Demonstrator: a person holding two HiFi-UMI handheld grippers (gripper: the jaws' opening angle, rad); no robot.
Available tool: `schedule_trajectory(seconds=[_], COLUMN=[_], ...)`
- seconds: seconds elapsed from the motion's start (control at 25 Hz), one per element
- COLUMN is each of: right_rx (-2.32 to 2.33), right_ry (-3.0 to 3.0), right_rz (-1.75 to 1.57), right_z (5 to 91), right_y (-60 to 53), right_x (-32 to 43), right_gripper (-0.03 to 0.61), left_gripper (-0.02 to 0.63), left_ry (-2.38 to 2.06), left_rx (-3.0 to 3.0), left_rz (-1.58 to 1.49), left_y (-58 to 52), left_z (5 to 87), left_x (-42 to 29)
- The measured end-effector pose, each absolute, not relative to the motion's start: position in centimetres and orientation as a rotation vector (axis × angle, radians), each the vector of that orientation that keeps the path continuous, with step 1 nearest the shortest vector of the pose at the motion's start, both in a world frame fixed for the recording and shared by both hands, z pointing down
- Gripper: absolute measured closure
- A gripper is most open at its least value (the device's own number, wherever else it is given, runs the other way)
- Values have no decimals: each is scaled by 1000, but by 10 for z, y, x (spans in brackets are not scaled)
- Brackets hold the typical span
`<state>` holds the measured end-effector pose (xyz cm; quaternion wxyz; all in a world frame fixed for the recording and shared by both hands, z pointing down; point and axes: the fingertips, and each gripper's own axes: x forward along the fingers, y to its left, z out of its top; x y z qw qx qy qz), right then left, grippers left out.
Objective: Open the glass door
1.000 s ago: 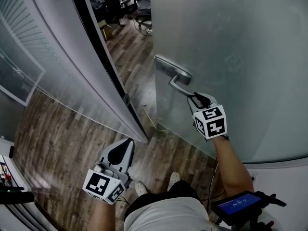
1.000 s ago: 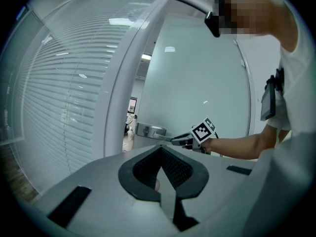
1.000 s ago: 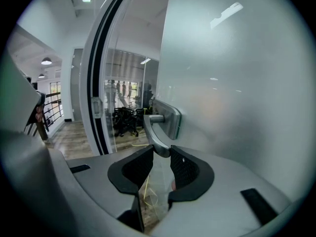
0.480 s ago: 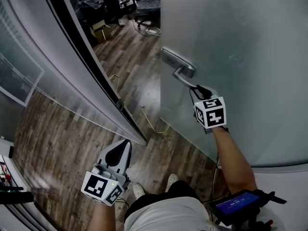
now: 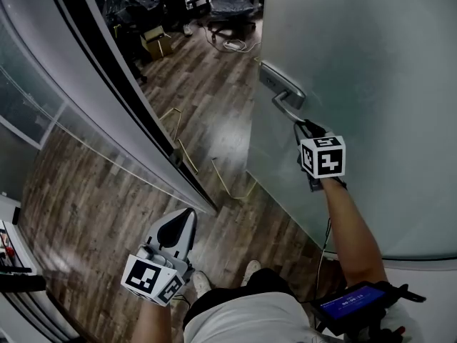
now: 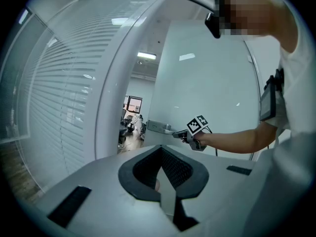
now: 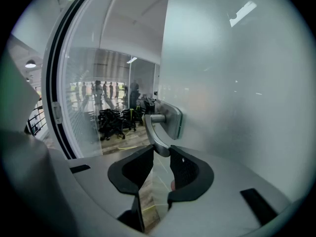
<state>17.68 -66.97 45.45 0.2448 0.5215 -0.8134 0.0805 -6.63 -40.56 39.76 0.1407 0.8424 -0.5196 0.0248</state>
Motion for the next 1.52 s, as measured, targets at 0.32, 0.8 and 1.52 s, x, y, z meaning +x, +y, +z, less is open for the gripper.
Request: schedule_trajectory(seconds=[0.32, 0.8, 1.52], right_rx=[1454, 1497, 1632], right_ry=[-2202, -2211, -2482], right_rz=[243, 270, -222], right_z=[456, 456, 318], right_y=[-693, -709, -550], right_x=[198, 213, 159], right_gripper=[472, 472, 339], left_gripper=[620, 620, 620], left_ry=[-1537, -1560, -1443], left_rx=[2407, 2394, 2516], left_rz=[72, 73, 11], left_y=[-406, -404, -352], left_z=[403, 407, 380], left_x=[-65, -63, -101])
